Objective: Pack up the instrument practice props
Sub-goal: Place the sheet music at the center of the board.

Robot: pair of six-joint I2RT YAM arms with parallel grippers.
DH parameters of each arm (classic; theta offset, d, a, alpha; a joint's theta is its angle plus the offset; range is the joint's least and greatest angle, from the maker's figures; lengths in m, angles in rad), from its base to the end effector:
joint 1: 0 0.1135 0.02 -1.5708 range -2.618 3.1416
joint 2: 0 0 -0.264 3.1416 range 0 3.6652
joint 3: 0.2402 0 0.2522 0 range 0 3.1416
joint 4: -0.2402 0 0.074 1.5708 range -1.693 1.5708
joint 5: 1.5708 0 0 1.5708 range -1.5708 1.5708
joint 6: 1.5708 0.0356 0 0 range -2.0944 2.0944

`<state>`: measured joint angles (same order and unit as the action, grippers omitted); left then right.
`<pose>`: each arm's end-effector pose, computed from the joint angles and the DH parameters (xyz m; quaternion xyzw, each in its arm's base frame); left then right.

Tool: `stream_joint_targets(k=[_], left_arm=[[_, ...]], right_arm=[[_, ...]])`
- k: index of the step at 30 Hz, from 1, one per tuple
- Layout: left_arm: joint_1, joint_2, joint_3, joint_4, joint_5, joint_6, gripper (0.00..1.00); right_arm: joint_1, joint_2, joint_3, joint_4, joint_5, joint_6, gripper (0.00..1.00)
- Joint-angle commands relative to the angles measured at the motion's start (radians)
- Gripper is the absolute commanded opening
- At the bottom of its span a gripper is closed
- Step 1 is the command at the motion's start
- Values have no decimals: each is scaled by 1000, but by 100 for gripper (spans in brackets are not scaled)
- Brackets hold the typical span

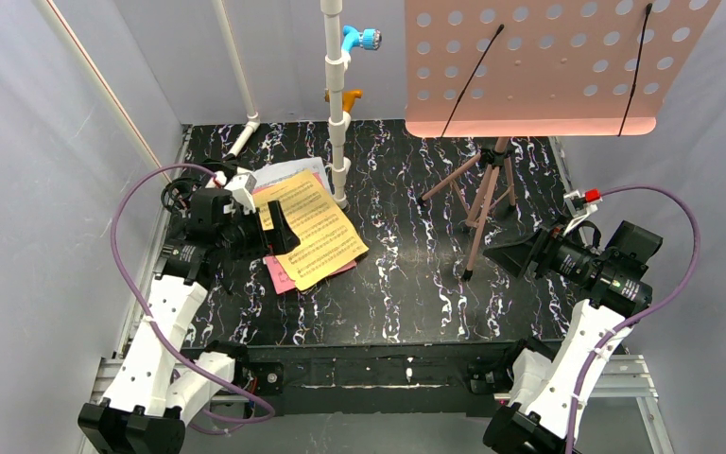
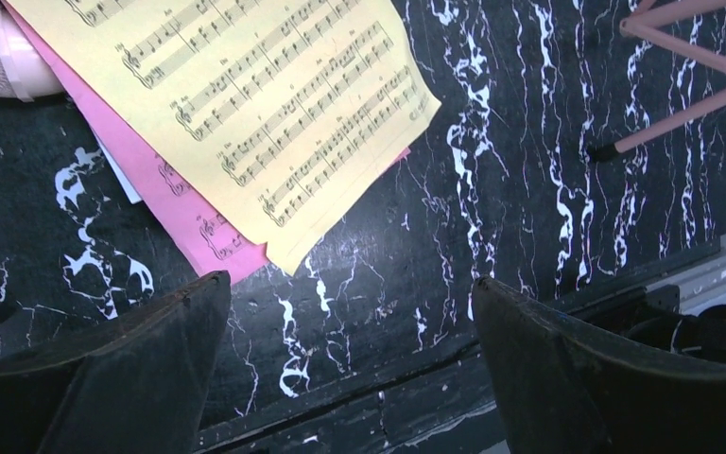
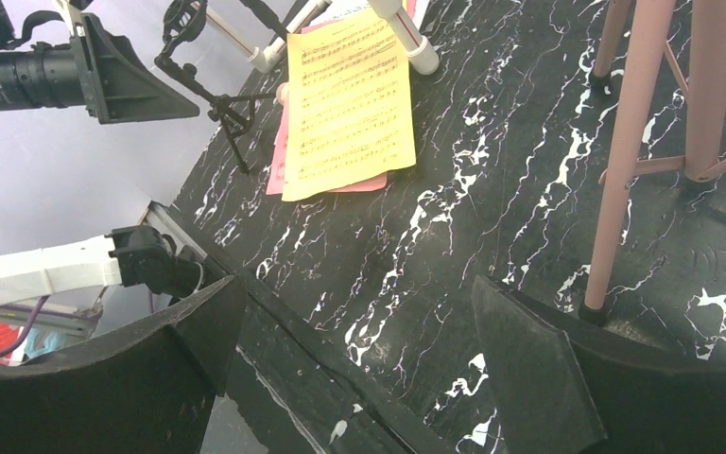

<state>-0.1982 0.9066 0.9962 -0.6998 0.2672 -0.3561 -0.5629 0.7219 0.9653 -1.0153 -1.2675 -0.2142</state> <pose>0.1792 -0.0456 0.3410 -0.0080 0.8811 -0.2389 0.4081 0.1076 -0.0277 0.3462 -0.0980 0.7711 0.3862 0.4967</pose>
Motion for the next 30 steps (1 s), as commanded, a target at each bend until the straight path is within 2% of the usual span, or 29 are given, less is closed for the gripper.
stream_joint_targets(k=[1,17,30], left_arm=[[6,-33,-17,-42,61,38,98],[5,-152,-74,5,237,3,98],[5,-233,-172,134,409,-114,98]], right_arm=[[1,6,5,27,0,-15,98],[0,19,20,11,22,-38,98],[0,45,80,-52,68,-118,98]])
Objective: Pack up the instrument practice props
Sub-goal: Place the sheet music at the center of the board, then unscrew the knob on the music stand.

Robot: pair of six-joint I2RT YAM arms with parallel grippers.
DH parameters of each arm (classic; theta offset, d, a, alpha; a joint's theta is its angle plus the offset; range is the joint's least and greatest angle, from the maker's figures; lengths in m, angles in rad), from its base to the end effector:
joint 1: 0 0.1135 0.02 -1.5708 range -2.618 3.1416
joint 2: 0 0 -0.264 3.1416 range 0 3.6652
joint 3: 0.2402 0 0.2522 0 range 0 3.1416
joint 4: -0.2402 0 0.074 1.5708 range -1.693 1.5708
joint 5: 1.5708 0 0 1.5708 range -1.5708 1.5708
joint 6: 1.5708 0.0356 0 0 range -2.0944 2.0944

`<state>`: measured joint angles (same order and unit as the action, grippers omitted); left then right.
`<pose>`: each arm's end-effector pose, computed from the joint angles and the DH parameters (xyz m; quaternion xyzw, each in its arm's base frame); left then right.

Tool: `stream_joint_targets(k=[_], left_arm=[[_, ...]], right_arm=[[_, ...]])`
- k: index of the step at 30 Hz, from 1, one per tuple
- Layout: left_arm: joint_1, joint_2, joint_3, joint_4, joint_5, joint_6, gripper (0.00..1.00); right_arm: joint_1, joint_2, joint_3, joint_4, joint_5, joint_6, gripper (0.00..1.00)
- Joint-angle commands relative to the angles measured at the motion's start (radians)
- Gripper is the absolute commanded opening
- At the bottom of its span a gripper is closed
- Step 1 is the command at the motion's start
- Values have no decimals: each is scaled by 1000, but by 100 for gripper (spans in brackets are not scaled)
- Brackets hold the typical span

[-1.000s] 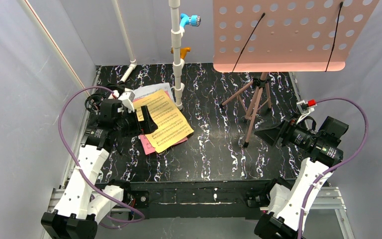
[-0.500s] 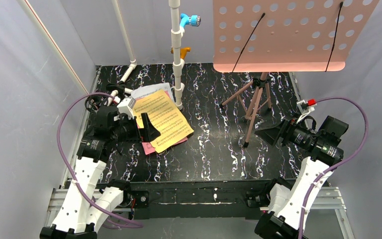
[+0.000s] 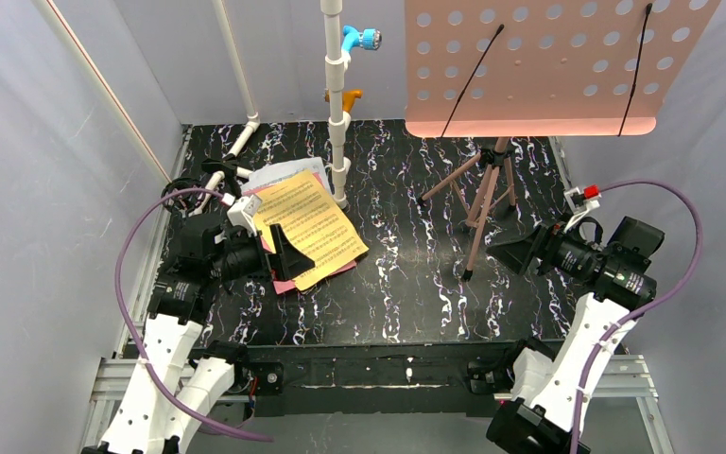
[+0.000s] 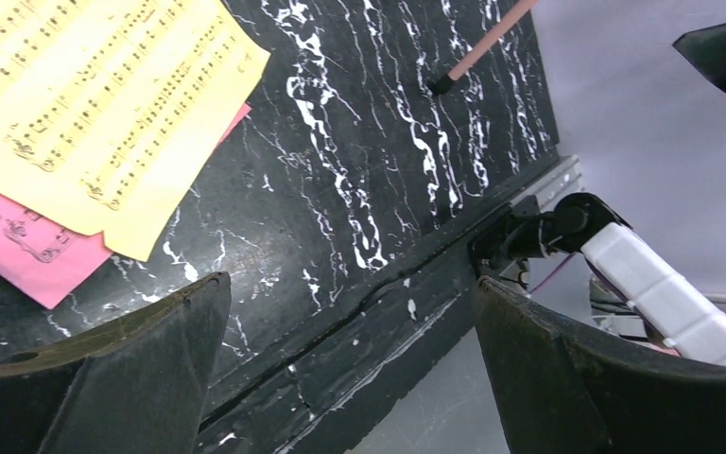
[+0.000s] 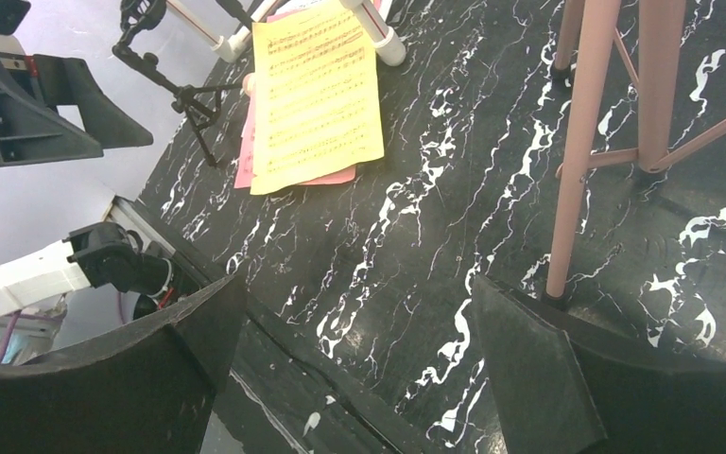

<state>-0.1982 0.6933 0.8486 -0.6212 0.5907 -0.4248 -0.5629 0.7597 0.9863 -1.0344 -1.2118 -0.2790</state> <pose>0.1355 -0.0474 0.3329 0.0597 0.8264 -0.3897 0.4019 0.1139 -0.0324 0.3463 -0.1020 0.7852 0.3574 0.4953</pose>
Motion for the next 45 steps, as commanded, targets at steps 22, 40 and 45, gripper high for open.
stream_joint_targets(k=[22,40,45], left_arm=[[5,-64,-178,315,261,-225,98],[5,-44,-227,442,316,-272,98],[4,-54,-245,464,323,-284,98]], right_arm=[[0,56,161,-83,77,-124,98],[0,83,275,44,100,-47,98],[0,49,218,279,94,116,98]])
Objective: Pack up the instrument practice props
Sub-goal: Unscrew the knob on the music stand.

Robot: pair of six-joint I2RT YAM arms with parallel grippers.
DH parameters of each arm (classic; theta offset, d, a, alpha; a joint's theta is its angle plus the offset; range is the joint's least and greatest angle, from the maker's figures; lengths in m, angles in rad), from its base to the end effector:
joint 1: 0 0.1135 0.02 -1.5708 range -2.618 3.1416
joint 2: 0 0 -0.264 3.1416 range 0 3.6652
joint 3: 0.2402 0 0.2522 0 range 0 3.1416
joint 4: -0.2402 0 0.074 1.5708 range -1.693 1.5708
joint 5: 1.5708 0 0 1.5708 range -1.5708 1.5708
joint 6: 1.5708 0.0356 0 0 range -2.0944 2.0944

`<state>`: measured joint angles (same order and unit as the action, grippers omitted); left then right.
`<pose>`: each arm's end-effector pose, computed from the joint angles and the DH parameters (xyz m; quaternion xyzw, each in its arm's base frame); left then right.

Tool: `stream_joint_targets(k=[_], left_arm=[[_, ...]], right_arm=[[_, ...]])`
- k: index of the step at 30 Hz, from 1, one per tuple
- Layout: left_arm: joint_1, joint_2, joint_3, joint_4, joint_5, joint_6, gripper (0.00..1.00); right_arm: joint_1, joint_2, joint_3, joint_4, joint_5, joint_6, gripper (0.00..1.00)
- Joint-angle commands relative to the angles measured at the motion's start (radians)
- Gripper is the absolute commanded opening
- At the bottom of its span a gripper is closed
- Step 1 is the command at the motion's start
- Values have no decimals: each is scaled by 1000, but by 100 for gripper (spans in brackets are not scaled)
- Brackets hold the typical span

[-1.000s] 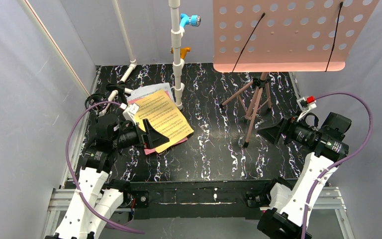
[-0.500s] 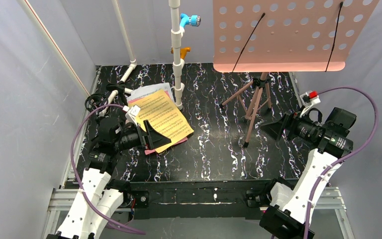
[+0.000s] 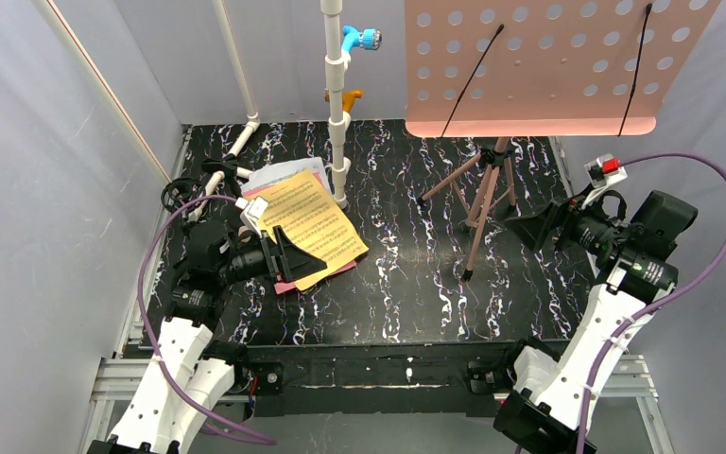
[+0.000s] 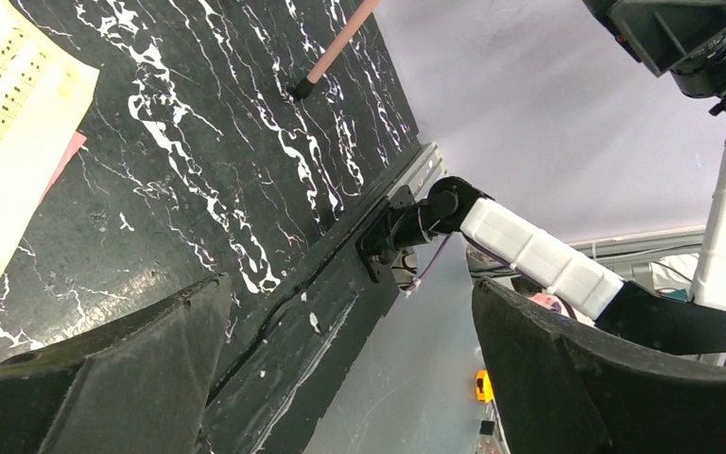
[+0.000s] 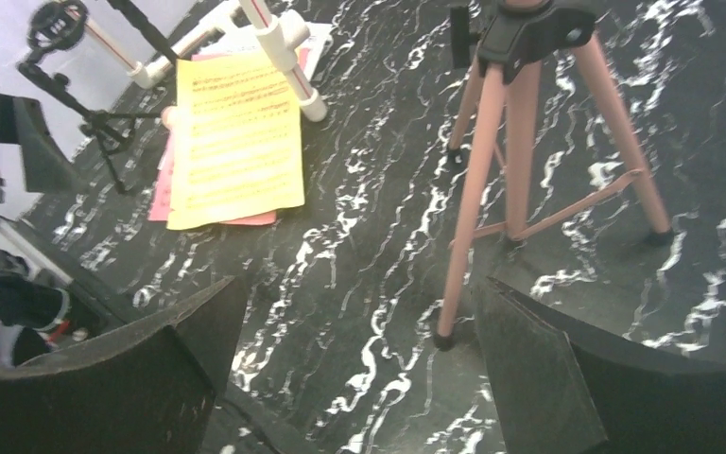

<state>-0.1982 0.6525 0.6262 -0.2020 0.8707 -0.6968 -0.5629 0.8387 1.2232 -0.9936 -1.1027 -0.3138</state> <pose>0.1428 -0.0564 0.3054 0.0790 0.7528 -0.5417 0.3655 0.1201 -0.0382 0.4058 -0.1466 0.7795 0.2533 0.5539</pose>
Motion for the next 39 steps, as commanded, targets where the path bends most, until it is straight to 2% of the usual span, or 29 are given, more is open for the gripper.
stream_joint_targets(k=[1,2,5,7,14,21,25,27,32,35,39], left_arm=[[3,-13,-27,52,46,-16,98],[4,-12,-30,59,47,-19,98],[3,-10,-27,66,50,-23,98],[3,-11,-27,71,50,-28,98],[-50,0,-41,134,-4,-52,98],[-310,91,-29,241,-239,6,98],[-427,175,4,256,-421,68,98],[-473,222,16,313,-488,87,98],[-570,395,39,609,-603,167,98],[-605,533,111,702,-641,226,98],[-636,720,237,806,-679,274,98]], right_arm=[[0,-45,-57,333,-17,210,98],[0,-64,-92,468,-19,270,98],[1,-85,-180,693,-29,421,98],[1,-73,-206,770,-25,452,98],[11,38,-287,746,-39,487,99],[76,139,-347,726,-18,415,98],[130,216,-349,644,-7,284,98],[172,239,-366,632,10,237,98],[208,251,-434,748,24,237,98],[213,262,-460,803,16,243,98],[216,263,-536,975,8,357,98]])
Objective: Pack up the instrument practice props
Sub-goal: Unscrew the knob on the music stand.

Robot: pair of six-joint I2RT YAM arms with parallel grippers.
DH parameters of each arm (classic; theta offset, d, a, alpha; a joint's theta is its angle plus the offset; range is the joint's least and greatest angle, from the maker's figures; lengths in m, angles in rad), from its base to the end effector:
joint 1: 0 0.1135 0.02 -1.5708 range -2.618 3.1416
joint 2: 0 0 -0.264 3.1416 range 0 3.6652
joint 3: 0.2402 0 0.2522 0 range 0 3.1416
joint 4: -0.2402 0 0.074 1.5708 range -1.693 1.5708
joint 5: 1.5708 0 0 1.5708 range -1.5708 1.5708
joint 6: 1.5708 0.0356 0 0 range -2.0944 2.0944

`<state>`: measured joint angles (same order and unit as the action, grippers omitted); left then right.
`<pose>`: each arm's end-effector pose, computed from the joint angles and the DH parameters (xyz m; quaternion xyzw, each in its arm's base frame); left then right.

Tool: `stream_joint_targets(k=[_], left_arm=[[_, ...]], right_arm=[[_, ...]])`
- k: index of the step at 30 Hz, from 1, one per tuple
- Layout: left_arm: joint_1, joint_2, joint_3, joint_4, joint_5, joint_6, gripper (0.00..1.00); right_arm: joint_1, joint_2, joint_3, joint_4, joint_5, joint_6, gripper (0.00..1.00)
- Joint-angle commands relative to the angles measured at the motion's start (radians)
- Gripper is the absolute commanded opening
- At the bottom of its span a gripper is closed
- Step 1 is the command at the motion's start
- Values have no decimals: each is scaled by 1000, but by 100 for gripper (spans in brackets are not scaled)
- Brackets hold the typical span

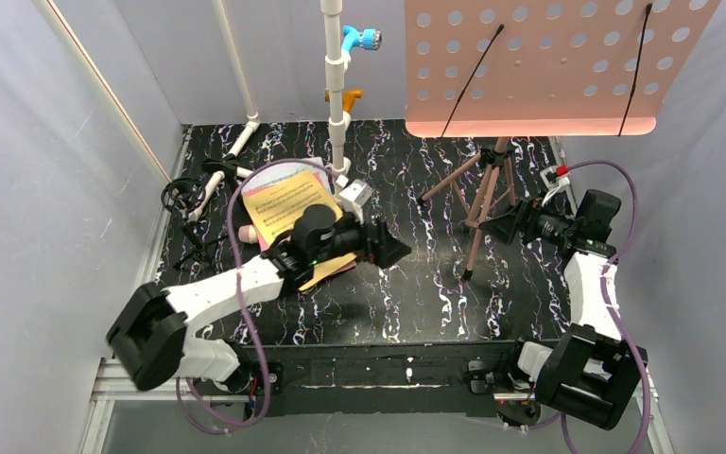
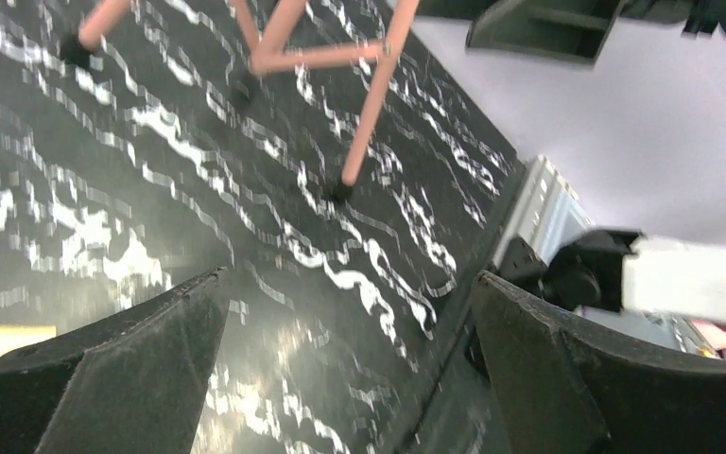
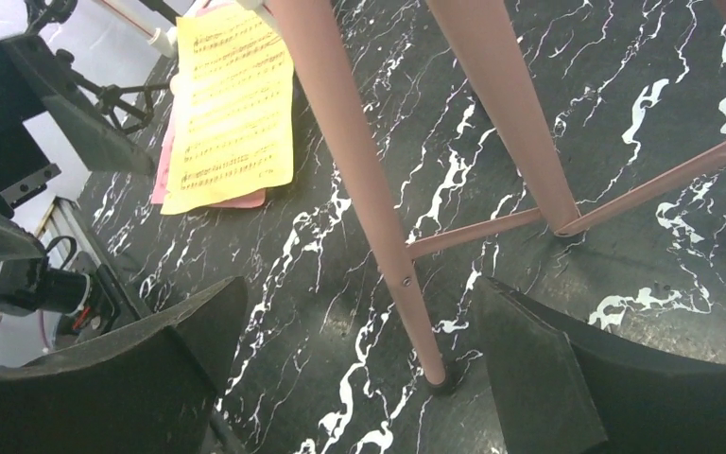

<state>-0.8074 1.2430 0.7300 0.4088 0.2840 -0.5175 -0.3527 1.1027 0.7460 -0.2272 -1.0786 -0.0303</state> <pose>0.1902 -0.2131 0.2842 0.2000 0.7141 -0.4904 0.4578 0.2240 -0.0490 0.2697 -0.1188 0.7849 0.3666 0.4851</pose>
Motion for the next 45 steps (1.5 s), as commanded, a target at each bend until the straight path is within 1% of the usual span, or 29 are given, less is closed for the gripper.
stream_joint_targets(k=[1,4,6,12,15,20,25,29,38,45], left_arm=[[-31,170,165,224,-106,95,98],[-36,306,270,288,-123,88,95],[-36,408,327,345,-142,59,92],[-45,580,475,471,-214,-76,80],[-51,638,551,496,-244,-122,75],[-60,723,681,520,-243,-211,68],[-74,771,752,536,-232,-278,58],[-84,772,763,553,-230,-306,55],[-92,784,786,565,-247,-322,54],[-95,795,799,565,-264,-327,49]], right_arm=[[6,-4,-82,282,-21,109,98],[7,-8,-142,436,-21,185,98],[10,-4,-162,477,-15,195,98],[15,4,-181,505,-21,201,98],[15,5,-195,520,-22,202,98],[17,19,-196,531,-25,216,99],[17,30,-192,524,-17,217,98],[16,40,-188,515,-11,215,98],[17,51,-184,501,-9,206,98],[17,52,-183,499,-13,205,98]])
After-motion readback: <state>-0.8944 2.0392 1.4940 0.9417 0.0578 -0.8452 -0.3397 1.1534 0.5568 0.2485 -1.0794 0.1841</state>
